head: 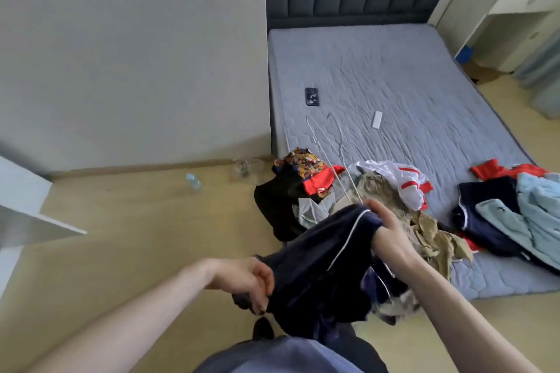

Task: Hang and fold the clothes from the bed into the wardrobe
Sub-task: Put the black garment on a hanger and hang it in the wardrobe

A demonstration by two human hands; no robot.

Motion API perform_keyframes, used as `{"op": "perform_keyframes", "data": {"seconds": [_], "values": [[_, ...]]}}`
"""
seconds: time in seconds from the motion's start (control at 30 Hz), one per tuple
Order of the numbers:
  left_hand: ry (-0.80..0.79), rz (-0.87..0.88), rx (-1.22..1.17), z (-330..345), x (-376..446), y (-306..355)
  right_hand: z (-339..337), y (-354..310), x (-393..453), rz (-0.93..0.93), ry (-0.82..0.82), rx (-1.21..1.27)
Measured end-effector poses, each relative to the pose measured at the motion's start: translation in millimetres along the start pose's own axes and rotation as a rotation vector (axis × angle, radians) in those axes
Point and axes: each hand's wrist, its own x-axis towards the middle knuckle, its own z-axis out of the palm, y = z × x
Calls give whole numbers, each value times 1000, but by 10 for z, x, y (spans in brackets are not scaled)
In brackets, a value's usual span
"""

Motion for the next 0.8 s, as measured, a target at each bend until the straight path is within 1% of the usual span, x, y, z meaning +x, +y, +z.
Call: {"op": "perform_keyframes", "data": {"seconds": [0.03,0.07,0.1,0.13,0.17,0.2,0.23,0.27,0.3,0.37,0.4,0.5,0.57,0.67,0.73,0.8], "values": [[0,-46,9,-11,1,-190,108,-90,-22,-2,-71,-22],[53,-72,10,-32,16,-363,211,-179,-57,6,-147,-47],[158,-82,-3,-53,31,-497,311,-271,-104,16,-224,-74],[307,-89,-35,-93,66,-648,402,-352,-147,19,-290,-106],[463,-101,-87,-137,103,-802,471,-415,-184,23,-333,-129],[585,-120,-111,-164,154,-961,521,-463,-207,30,-355,-139],[650,-161,-100,-172,202,-1106,556,-501,-219,37,-364,-125],[650,-226,-48,-169,256,-1246,579,-555,-235,42,-368,-96],[613,-297,19,-126,303,-1337,588,-610,-244,51,-366,-70],[554,-357,65,15,420,-1428,583,-768,-255,49,-359,-16],[545,-345,44,83,496,-1434,582,-882,-276,37,-353,12],[584,-215,29,180,759,-1426,522,-1182,-294,6,-333,72],[647,-131,-5,161,891,-1405,443,-1336,-314,-30,-339,111],[747,-46,55,3,873,-1316,331,-1511,-334,-91,-302,130],[821,-15,67,-136,732,-1268,248,-1572,-306,-114,-280,87],[855,2,-98,-267,508,-1178,106,-1541,-190,-175,-199,-123]]}}
